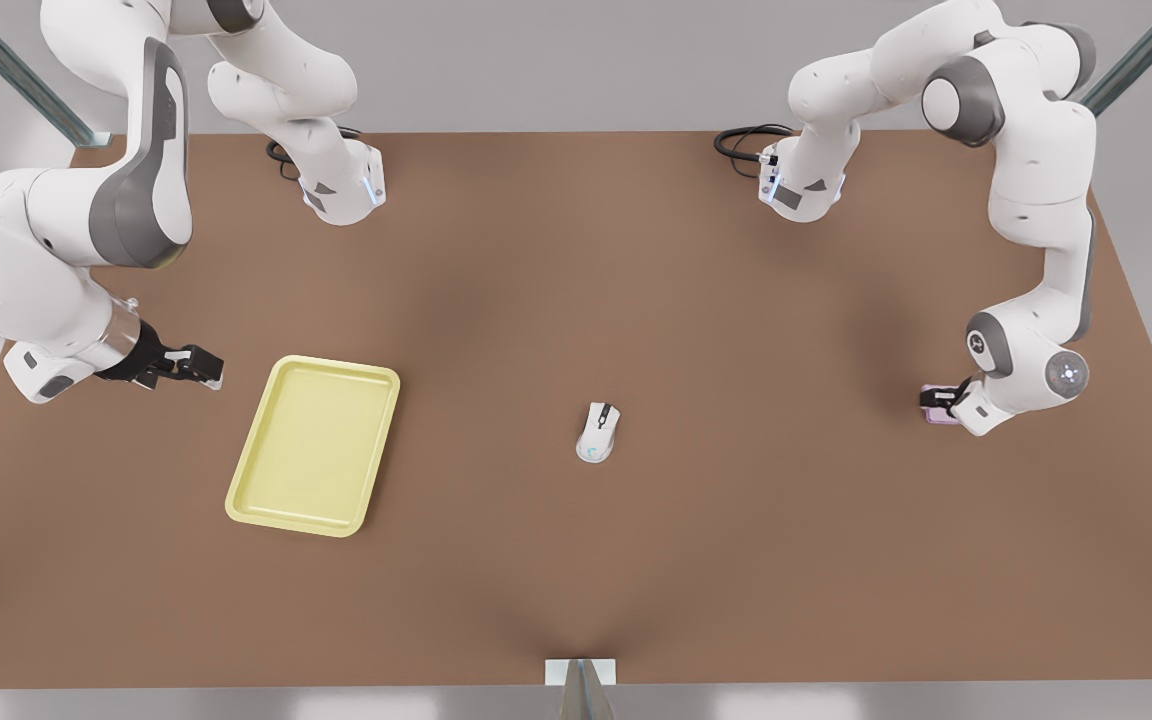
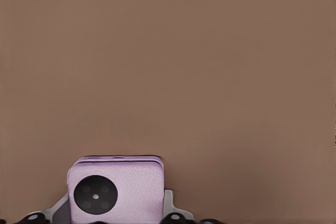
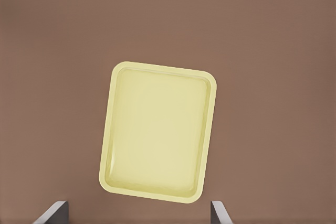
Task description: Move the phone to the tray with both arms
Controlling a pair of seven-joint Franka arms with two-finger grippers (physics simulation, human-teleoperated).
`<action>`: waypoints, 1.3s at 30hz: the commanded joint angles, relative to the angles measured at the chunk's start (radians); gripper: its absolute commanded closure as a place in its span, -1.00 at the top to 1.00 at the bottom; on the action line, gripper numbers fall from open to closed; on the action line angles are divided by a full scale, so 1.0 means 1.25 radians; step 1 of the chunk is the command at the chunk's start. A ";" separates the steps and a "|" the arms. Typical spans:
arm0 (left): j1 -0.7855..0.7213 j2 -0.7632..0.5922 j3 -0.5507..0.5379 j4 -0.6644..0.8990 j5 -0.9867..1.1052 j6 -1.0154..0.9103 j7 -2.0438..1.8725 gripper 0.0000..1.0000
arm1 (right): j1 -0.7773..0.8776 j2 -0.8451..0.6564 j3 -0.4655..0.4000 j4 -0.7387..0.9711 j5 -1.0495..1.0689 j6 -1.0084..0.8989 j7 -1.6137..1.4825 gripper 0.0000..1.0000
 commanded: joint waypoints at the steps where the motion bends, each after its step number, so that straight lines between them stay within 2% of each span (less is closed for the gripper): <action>1: 0.000 -0.005 0.000 0.000 -0.001 0.000 0.059 0.52 | 0.000 -0.001 0.000 0.000 0.001 -0.002 0.000 1.00; 9: -0.015 -0.040 -0.007 0.004 -0.006 -0.034 -0.010 0.52 | 0.000 0.000 0.000 0.002 0.017 0.002 0.000 1.00; 11: -0.103 -0.089 -0.009 0.003 -0.006 -0.090 -0.096 0.52 | -0.001 0.000 0.000 0.000 0.017 0.001 0.000 1.00; 15: -0.364 -0.145 -0.047 0.007 -0.006 -0.149 -0.491 0.53 | -0.001 -0.001 0.000 0.000 0.017 -0.002 0.000 1.00; 17: -0.443 -0.116 -0.119 0.061 -0.001 -0.170 -0.725 0.54 | -0.001 -0.001 0.000 0.000 0.018 -0.002 0.000 1.00; 19: -0.542 -0.068 -0.120 0.157 0.001 -0.235 -0.879 0.54 | -0.001 -0.001 0.000 0.000 0.017 -0.002 0.000 1.00; 20: -0.615 -0.013 -0.120 0.247 0.001 -0.267 -0.989 0.54 | -0.001 0.000 0.000 0.000 0.018 -0.002 0.000 1.00; 22: -0.687 0.050 -0.120 0.364 -0.007 -0.313 -1.093 0.54 | -0.001 0.000 0.000 0.002 0.018 0.002 0.000 1.00; 23: -0.713 0.064 -0.120 0.383 -0.007 -0.315 -1.145 0.54 | -0.003 0.000 0.000 0.000 0.018 0.001 0.000 1.00; 27: -0.863 0.037 -0.119 0.383 -0.055 -0.338 -1.368 0.54 | -0.004 0.000 0.000 0.000 0.018 0.001 -0.002 1.00; 32: -0.957 0.081 -0.119 0.419 -0.105 -0.324 -1.514 0.54 | -0.005 0.000 0.000 0.000 0.018 0.000 -0.003 1.00; 39: -0.957 0.122 -0.119 0.370 -0.096 -0.156 -1.498 0.55 | -0.005 0.000 0.000 0.000 0.018 0.000 -0.004 1.00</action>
